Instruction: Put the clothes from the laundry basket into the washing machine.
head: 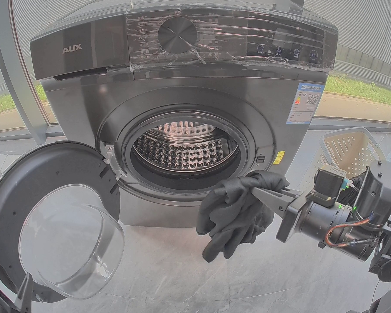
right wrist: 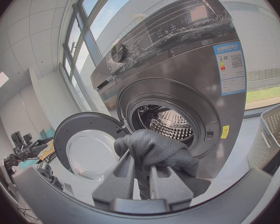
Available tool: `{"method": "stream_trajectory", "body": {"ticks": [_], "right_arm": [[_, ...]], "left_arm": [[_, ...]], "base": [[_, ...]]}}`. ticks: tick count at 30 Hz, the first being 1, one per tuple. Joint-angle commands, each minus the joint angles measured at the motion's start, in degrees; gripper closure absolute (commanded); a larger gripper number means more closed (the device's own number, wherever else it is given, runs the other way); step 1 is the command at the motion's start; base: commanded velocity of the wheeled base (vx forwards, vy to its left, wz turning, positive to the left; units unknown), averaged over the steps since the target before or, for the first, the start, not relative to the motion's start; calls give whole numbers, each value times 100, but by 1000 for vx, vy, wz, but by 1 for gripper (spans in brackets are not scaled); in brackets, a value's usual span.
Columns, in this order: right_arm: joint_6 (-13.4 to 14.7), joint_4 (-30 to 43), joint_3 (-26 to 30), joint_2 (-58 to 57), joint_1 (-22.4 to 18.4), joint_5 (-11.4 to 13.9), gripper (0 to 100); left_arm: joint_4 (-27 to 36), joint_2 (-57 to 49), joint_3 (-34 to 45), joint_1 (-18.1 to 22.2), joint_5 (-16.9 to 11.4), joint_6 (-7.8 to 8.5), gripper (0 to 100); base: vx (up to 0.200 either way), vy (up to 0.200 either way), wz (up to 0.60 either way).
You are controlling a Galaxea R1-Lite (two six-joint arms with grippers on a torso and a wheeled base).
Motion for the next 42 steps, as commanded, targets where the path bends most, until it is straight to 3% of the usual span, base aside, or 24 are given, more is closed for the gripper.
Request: {"method": "stream_trajectory", "body": {"ticks": [1, 4, 5, 6, 8, 9, 11, 13, 16, 19, 23, 26, 34, 37, 38, 42], "right_arm": [[50, -219, -459, 524, 26, -36, 100], [41, -281, -600, 699, -9, -28, 100], [41, -290, -618, 717, -18, -28, 100], [41, -299, -662, 840, -36, -19, 100], [41, -325, -670, 910, -36, -10, 100], [41, -448, -679, 1007, -9, 8, 100], [32, -580, -705, 1095, 8, 16, 100], [41, -641, -820, 1200, 8, -1, 100], [41, -650, -899, 1235, -1, -10, 100], [50, -650, -925, 1235, -27, -28, 100], [68, -650, -925, 1227, -53, -36, 100], [76, -659, -925, 1218, -36, -36, 100], [85, -659, -1013, 1165, 8, -28, 100], [155, -659, -1048, 1165, 26, -19, 100], [296, -659, -1101, 1174, 96, -28, 100], [331, -659, -1127, 1183, 131, -36, 100]], "left_arm": [[101, 772, -619, -155, -838, -29, 0], [92, 1440, -583, -164, -1585, -38, 0], [92, 1501, -583, -164, -1665, -38, 0], [75, 1879, -592, -182, -2078, -29, 0], [40, 2161, -619, -173, -2306, 41, 0], [-127, 2688, -680, -182, -2667, 111, 0], [-409, 3207, -733, -252, -2965, 269, 0], [-822, 3883, -750, -428, -3062, 384, 0], [-1534, 4701, -777, -744, -3027, 401, 0], [-2290, 5588, -926, -1324, -2649, 401, 0], [-2632, 6371, -1102, -2142, -2069, 322, 0], [-2808, 6810, -1216, -2467, -1902, 322, 0], [-3256, 7812, -1568, -2607, -1902, 261, 0], [-3327, 8058, -1638, -2634, -1893, 252, 0], [-3485, 8427, -1770, -2669, -1884, 243, 0], [-3915, 8981, -1893, -2669, -1832, 243, 0]], "base": [[0, 0, 0], [0, 0, 0], [0, 0, 0], [0, 0, 0], [0, 0, 0], [0, 0, 0], [0, 0, 0], [0, 0, 0], [0, 0, 0], [0, 0, 0], [0, 0, 0], [0, 0, 0], [0, 0, 0], [0, 0, 0], [0, 0, 0], [0, 0, 0]]}}
